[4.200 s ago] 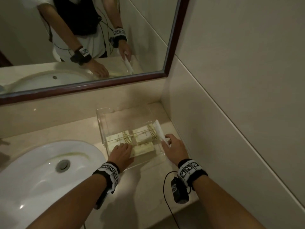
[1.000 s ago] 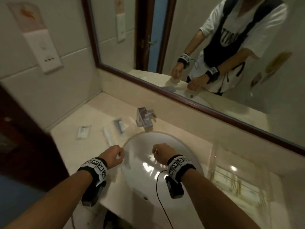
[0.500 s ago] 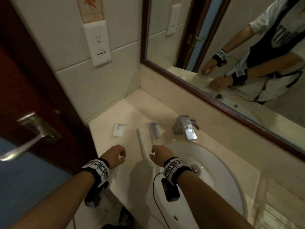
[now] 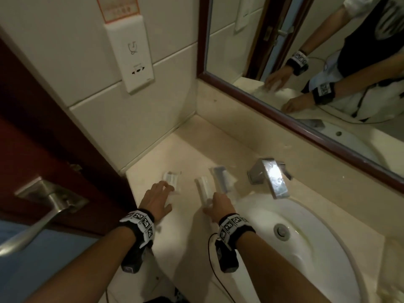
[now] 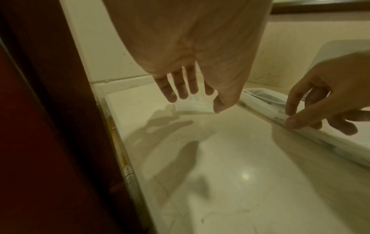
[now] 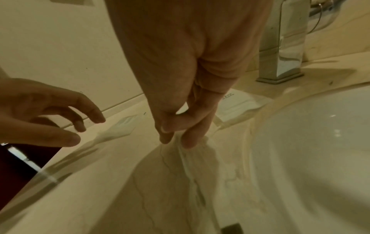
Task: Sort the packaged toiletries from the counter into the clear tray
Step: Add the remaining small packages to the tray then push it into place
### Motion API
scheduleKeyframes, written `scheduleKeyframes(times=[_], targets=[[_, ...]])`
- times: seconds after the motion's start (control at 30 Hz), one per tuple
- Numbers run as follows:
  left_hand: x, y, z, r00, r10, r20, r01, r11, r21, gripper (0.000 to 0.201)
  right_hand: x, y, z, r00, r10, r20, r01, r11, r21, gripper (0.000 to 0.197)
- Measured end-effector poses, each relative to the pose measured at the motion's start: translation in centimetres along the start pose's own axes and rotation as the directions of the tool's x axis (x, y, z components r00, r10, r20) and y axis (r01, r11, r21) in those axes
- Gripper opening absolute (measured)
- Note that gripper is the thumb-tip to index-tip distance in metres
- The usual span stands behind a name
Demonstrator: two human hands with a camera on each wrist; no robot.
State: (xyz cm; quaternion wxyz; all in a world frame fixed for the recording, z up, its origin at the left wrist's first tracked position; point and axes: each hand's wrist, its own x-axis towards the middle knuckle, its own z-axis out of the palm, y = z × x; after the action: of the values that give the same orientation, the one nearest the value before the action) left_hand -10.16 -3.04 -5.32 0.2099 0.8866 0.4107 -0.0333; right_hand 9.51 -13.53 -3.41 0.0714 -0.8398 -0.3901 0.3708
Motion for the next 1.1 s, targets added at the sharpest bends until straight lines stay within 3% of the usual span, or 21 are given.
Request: scheduleKeyframes(times=[0.17,0.3,0.47,0.57,0.73,0.83,1.1], targets=[[2.4,0.7,0.6,0.990,-0.038,0.137,0.015,0.986,0.168,0.068,1.0,0.3,-0.6,0.999,0.033,0.038,-0.034,0.999,0.018,0.019],[3.3,1.9,1.2,0.962,-0.135,0.236,0.106,0.986,0.130,0.065,1.5,0.5,-1.0,0.998,-0.002,0.066,0.003,1.000,-0.018,0.025],[3.8,2.1,0.8,0.983,-0.099,0.157,0.081,0.990,0.119,0.050,1.6,0.5,-2.2,0.993,-0.037,0.110,0.039,0.999,-0.023,0.018],[4.3,2.3,0.0,0.984,-0.126,0.123,0.122,0.992,0.038,0.038,1.4,0.4,-3.2,0.994,-0.064,0.085,0.063,0.998,0.013,0.029],[4.2,2.7,-0.7,0.985,-0.171,0.021,0.172,0.980,-0.096,0.042,0.5,1.1,-4.6,0.989,-0.140,0.042,0.139,0.990,0.015,0.030],[3.7,4.5,-1.9,0.984,-0.160,-0.078,0.151,0.983,-0.104,0.020,-0.7,1.8,-5.4,0.987,-0.162,-0.007,0.162,0.986,0.033,0.027],[2.0,12.0,-3.6,0.982,-0.059,-0.178,0.039,0.993,-0.113,0.022,-5.9,5.6,-9.4,0.974,-0.169,-0.149,0.186,0.976,0.110,0.025]])
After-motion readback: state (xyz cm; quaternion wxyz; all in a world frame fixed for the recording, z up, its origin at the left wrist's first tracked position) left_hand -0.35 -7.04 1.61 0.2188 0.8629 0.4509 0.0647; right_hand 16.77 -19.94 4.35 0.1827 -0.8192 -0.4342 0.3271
